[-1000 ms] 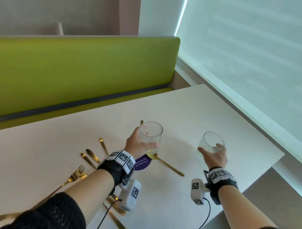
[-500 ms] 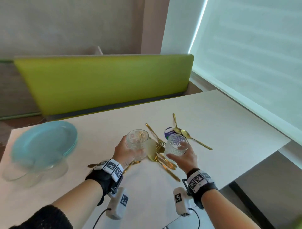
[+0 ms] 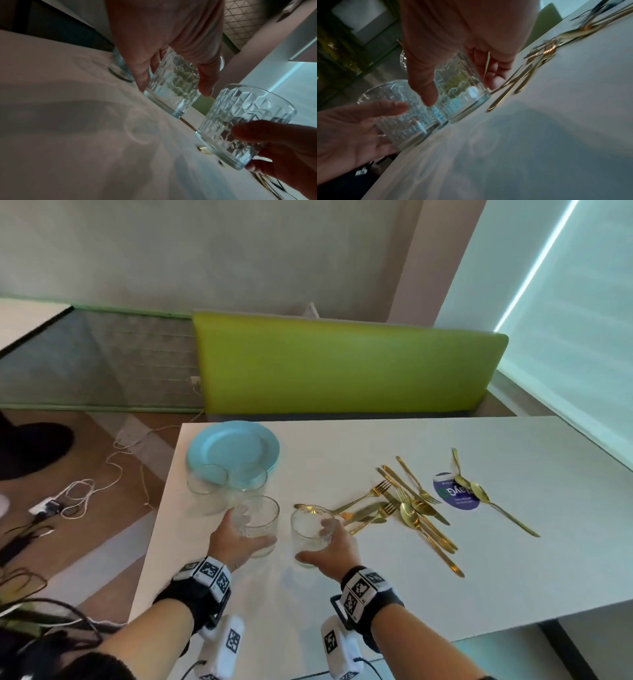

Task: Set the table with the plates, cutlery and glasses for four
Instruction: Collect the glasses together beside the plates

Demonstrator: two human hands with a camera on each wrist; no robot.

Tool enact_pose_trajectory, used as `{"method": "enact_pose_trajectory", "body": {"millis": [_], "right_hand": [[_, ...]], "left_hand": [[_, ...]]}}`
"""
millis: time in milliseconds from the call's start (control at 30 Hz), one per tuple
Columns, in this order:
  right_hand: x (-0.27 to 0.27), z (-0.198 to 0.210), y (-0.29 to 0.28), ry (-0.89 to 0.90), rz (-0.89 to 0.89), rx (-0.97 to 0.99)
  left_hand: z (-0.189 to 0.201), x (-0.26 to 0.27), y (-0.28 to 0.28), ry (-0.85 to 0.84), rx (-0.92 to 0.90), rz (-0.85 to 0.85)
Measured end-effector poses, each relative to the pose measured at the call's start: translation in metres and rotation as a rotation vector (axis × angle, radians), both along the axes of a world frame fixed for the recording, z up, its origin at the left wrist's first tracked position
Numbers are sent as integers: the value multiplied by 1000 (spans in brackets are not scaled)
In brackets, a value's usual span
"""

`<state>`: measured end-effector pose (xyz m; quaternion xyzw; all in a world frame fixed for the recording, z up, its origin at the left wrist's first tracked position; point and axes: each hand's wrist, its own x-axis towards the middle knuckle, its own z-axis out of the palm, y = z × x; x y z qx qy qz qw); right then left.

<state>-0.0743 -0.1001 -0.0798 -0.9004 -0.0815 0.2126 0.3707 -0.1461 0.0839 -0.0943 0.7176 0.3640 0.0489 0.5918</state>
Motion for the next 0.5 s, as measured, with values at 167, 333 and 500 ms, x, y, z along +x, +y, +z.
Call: {"method": "enact_pose_trajectory", "body": {"millis": [167,333,500], "right_hand": [[-18,-11,39,26,103,-34],[-25,-21,66,23,133,-45],[-25,-23,85,19,137,-41]], "left_hand": [[-19,-25,36,16,-2,66],[-37,-39,57,20,-15,107],[-38,-40,69,2,61,90]]}}
